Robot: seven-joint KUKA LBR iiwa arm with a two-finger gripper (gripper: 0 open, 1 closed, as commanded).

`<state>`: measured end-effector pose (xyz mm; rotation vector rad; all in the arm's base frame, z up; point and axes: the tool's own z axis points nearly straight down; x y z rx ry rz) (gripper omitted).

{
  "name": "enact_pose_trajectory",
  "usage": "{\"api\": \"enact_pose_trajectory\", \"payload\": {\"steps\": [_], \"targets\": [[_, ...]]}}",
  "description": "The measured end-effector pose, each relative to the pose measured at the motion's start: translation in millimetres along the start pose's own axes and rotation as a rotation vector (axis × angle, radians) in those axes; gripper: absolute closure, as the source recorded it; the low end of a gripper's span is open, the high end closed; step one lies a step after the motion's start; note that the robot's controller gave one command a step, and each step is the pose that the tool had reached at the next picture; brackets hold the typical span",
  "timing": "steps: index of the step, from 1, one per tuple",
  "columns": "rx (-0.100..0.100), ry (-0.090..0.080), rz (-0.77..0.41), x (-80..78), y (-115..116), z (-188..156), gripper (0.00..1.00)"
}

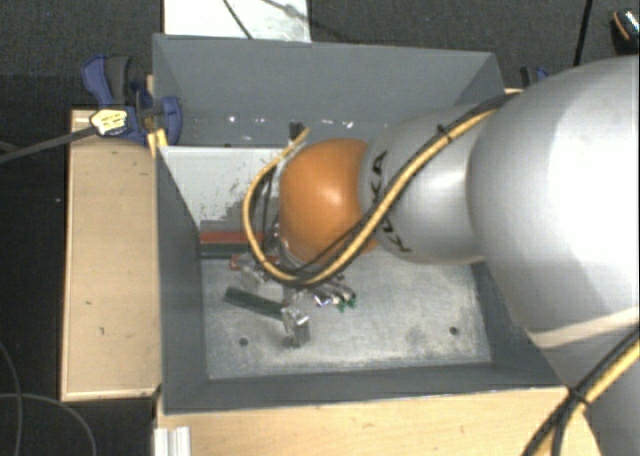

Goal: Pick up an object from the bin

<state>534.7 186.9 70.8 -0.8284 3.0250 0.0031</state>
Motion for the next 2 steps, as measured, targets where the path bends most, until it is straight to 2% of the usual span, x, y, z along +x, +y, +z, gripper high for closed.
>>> {"api": "enact_pose_trajectory", "payload": {"steps": [1, 2], "targets": [[0.0, 0.002, 0.002, 1.0, -1, 0, 1.0], [0.002, -0.005, -0.252, 1.1, 19, -156, 1.0]]}}
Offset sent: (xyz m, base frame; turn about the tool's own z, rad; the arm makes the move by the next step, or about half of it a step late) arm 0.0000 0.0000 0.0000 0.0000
